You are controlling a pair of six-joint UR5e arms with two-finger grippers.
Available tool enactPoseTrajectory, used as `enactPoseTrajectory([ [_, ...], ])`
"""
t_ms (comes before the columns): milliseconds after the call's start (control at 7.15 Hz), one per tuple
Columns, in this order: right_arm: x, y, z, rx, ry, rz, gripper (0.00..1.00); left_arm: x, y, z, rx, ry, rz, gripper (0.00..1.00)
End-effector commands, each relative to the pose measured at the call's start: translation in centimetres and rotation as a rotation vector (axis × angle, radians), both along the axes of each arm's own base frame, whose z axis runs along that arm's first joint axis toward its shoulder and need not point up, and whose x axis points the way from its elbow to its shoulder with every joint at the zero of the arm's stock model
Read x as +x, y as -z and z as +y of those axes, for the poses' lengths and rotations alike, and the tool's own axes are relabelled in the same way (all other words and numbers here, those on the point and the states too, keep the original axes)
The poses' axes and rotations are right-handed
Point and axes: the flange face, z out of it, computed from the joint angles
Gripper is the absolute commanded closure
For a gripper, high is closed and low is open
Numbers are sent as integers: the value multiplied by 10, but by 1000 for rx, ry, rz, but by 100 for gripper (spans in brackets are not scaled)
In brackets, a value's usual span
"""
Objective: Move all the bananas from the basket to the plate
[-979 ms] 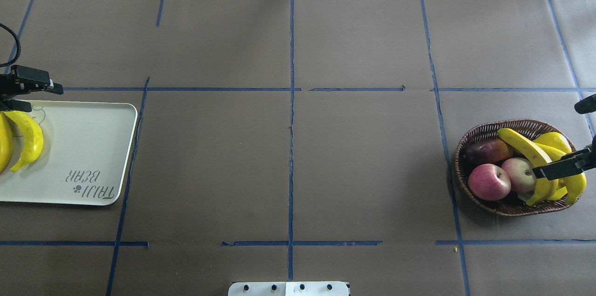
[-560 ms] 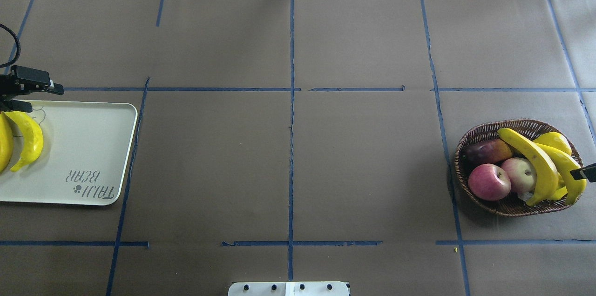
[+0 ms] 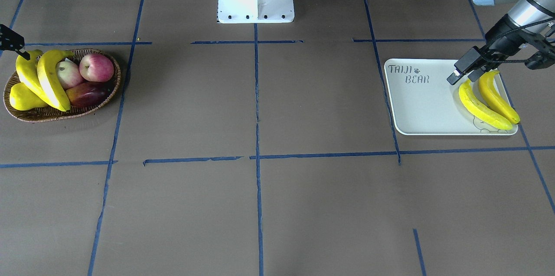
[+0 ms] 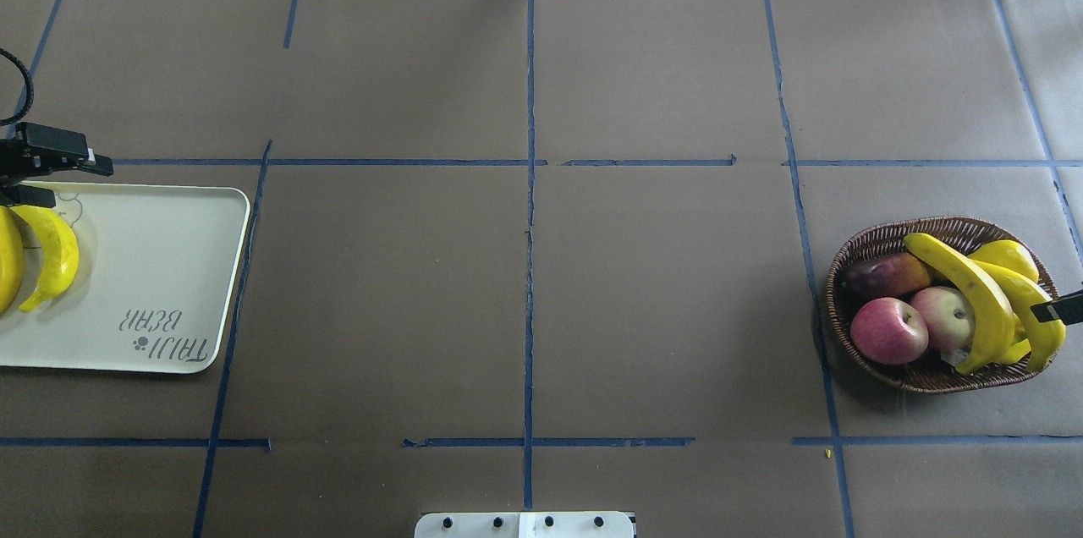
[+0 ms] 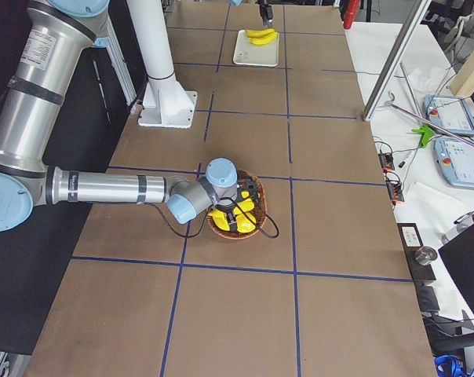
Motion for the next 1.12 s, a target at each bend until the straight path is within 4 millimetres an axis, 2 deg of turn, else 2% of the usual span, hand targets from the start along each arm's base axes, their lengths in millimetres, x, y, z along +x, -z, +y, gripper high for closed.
enactPoseTrajectory([
  [0, -9, 0, 2, -1, 21, 0, 1, 0, 0, 0, 1, -1, 0, 0],
  [280, -21, 1, 5, 2, 55, 1, 3, 0, 0, 0, 1, -1, 0, 0],
  [420, -22, -1, 7, -1, 62, 3, 9, 0, -1, 0, -1, -1, -1, 0],
  [699, -27, -7, 8, -10, 76, 8, 27, 0, -2, 0, -2, -1, -2, 0],
  [979, -30, -4, 6, -3, 77, 5, 56, 0, -2, 1, -2, -2, -2, 0],
])
